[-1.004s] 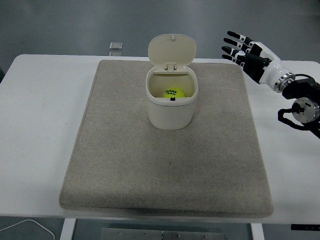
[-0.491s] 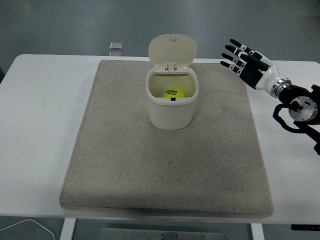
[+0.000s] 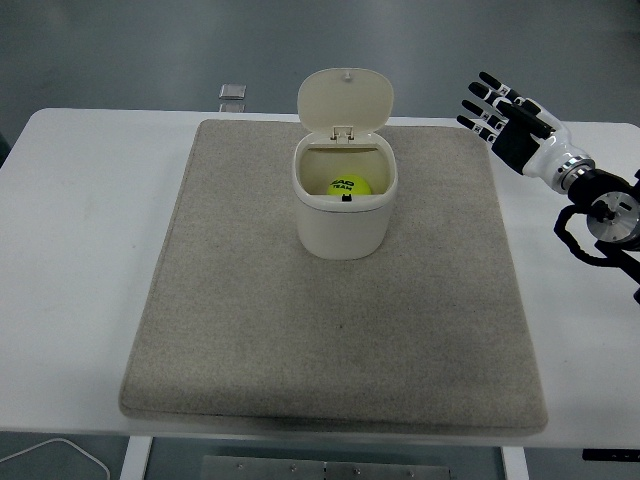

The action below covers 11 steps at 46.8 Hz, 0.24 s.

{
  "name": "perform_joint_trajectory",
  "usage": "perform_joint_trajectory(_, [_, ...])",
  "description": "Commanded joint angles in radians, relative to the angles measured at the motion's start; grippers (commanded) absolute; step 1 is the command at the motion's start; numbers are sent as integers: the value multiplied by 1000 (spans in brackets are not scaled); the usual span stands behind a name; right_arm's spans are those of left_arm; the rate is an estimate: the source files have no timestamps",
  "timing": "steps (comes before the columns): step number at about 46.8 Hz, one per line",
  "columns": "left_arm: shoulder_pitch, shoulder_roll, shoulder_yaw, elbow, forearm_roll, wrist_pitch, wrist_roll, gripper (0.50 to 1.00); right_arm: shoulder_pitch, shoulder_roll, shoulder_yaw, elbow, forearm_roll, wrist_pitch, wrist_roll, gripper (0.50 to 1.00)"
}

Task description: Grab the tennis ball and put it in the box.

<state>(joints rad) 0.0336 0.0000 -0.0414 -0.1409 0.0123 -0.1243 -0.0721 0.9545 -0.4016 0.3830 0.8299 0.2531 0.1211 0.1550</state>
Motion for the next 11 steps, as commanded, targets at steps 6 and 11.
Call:
perform_joint_trajectory(6, [0,0,0,0,0,0,0,996,1,7,1,0,-6,2,0,930])
perform_joint_trajectory(11, [0,0,0,0,0,0,0,996,1,13,1,0,-14,2,0,930])
